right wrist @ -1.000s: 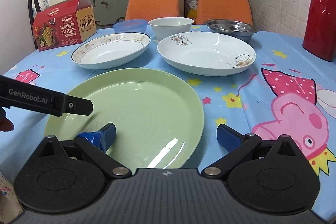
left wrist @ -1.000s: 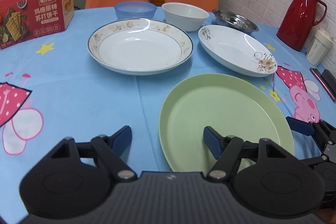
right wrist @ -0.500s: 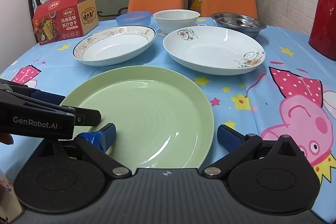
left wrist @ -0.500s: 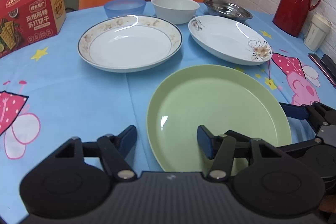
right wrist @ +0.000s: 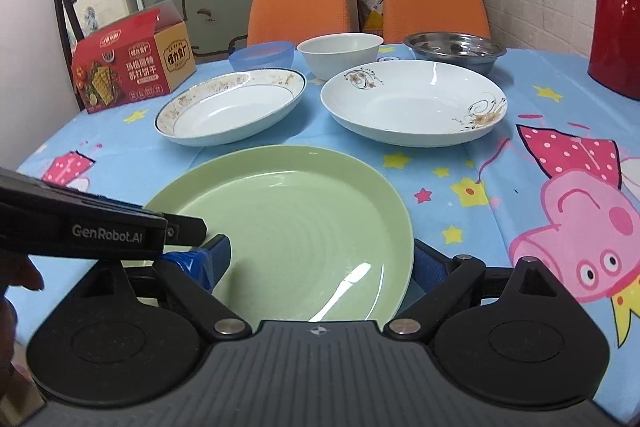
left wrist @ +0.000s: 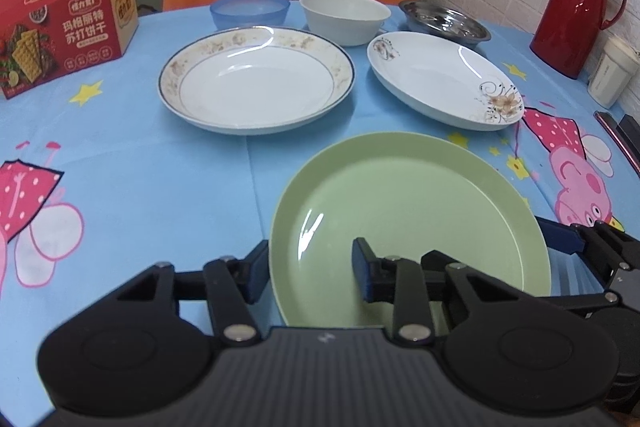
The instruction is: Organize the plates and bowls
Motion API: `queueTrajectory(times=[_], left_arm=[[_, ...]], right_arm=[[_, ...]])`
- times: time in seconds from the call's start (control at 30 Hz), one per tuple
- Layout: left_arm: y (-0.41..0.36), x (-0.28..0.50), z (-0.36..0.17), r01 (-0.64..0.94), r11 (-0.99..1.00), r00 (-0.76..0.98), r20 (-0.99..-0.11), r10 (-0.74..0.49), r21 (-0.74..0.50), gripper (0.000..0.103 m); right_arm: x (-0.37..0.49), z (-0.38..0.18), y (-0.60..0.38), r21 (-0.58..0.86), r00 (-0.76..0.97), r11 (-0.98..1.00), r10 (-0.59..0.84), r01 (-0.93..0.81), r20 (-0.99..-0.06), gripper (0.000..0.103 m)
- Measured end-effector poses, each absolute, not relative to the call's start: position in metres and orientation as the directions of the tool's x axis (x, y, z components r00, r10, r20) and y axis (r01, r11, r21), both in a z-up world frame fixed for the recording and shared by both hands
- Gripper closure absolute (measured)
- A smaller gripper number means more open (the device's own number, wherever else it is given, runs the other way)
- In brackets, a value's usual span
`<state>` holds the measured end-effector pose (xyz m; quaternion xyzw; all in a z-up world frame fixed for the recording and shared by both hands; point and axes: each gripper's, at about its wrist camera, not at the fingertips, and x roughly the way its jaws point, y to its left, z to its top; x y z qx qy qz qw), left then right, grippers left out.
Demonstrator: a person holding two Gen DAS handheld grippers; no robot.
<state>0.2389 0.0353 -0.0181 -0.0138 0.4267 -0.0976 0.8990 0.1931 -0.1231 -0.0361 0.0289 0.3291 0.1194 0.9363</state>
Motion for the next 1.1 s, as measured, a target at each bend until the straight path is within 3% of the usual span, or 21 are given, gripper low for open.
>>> queueTrajectory(times=[0.57, 0.97, 1.1], left_arm=[[0.125, 0.218, -0.014, -0.021, 0.997, 0.632, -0.773, -0.049, -0.081, 0.073], [0.142, 0.221, -0.019, -0.026, 0.996, 0.656, -0.754, -0.046, -0.084, 0.072], [0.15, 0.221, -0.02, -0.028, 0.99, 0.659, -0.748, -0.085, -0.138, 0.058]], right_arm=[[0.195, -0.035, -0.036, 0.171, 0.714, 0.933, 0.354, -0.318, -0.604, 0.02], [0.203, -0.041, -0.01, 0.137, 0.69, 0.926, 0.355, -0.352, -0.63, 0.02], [0.203, -0.041, -0.011, 0.117, 0.679, 0.915, 0.367, -0.386, -0.636, 0.02]])
